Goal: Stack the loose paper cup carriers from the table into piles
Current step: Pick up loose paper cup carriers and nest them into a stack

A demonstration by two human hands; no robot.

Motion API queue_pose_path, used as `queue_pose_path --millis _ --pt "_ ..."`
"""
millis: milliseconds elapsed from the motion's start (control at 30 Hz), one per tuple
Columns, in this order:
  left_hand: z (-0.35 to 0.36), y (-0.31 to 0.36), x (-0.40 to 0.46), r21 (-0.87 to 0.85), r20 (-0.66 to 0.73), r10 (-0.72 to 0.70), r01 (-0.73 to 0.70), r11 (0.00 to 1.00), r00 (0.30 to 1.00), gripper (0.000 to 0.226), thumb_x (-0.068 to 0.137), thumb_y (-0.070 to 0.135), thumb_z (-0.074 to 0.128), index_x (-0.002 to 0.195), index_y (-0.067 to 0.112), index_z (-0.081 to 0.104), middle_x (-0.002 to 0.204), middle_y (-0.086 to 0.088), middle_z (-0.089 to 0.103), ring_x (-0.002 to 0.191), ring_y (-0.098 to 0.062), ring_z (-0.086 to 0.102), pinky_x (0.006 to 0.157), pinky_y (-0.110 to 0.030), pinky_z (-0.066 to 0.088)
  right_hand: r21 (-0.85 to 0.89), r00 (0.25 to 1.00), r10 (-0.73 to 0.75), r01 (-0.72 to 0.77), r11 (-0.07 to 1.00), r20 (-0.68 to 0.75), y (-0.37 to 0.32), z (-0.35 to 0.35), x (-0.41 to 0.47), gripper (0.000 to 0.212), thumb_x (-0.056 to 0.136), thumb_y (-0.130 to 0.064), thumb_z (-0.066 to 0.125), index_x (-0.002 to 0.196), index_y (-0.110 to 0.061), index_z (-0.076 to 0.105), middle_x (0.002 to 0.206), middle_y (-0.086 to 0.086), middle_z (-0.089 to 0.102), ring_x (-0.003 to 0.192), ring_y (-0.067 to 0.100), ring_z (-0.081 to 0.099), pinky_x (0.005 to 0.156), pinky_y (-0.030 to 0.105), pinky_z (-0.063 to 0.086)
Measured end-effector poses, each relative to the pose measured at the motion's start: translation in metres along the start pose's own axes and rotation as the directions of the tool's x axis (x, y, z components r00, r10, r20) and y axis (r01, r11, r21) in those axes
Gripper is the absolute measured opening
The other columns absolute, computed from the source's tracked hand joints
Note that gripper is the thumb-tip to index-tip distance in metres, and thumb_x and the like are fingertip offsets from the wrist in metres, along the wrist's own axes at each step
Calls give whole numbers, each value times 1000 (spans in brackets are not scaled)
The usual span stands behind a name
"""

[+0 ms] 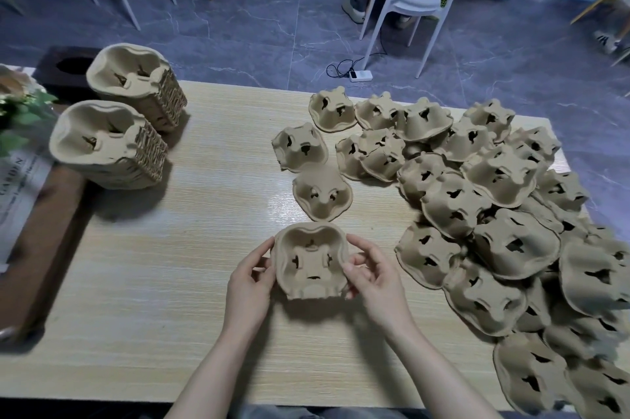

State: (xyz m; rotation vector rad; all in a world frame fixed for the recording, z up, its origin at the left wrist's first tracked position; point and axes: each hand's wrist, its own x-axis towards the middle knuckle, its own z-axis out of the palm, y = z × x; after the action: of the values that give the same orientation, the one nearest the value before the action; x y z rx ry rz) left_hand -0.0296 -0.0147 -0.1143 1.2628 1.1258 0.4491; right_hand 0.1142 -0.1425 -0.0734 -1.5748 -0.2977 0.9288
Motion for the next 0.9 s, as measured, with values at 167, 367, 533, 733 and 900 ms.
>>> queue_pose_path --millis 167,367,533,733,900 --pt "-4 1 2 -23 -2 3 -3 1000 1000 35 94 8 62 121 29 67 92 3 70 71 -11 55 65 -26 43 -85 999 20 -18 996 31 2 4 7 41 91 12 55 115 -21 58 83 3 54 51 3 51 49 18 46" --pt "-14 -7 6 -50 -24 -27 26 998 999 33 95 14 62 119 36 67 90 6 68 76 -14 55 70 -32 42 -186 1000 15 -13 983 13 2 8 12 36 89 8 61 112 -20 62 86 -2 59 60 3 53 57 17 48" --pt "-20 -5 8 -33 -47 -32 30 999 998 31 97 14 59 120 33 68 109 8 71 91 -10 61 82 -35 47 -200 999 42 -39 979 14 4 10 18 34 87 4 65 107 -23 64 88 1 61 68 17 55 53 18 47" --pt "-23 6 9 -68 -24 -29 27 997 999 25 99 20 56 115 35 67 117 20 67 113 6 58 98 -20 45 -336 999 -13 24 942 34 5 14 32 23 88 -4 67 101 -23 68 89 3 65 72 16 58 62 18 47" --pt "-27 4 8 -71 83 -70 76 995 994 38 91 19 68 119 44 61 88 2 62 69 -13 50 63 -26 41 -650 975 -219 185 737 30 -20 13 79 29 89 -19 66 118 -22 63 106 -2 61 79 11 58 76 28 48"
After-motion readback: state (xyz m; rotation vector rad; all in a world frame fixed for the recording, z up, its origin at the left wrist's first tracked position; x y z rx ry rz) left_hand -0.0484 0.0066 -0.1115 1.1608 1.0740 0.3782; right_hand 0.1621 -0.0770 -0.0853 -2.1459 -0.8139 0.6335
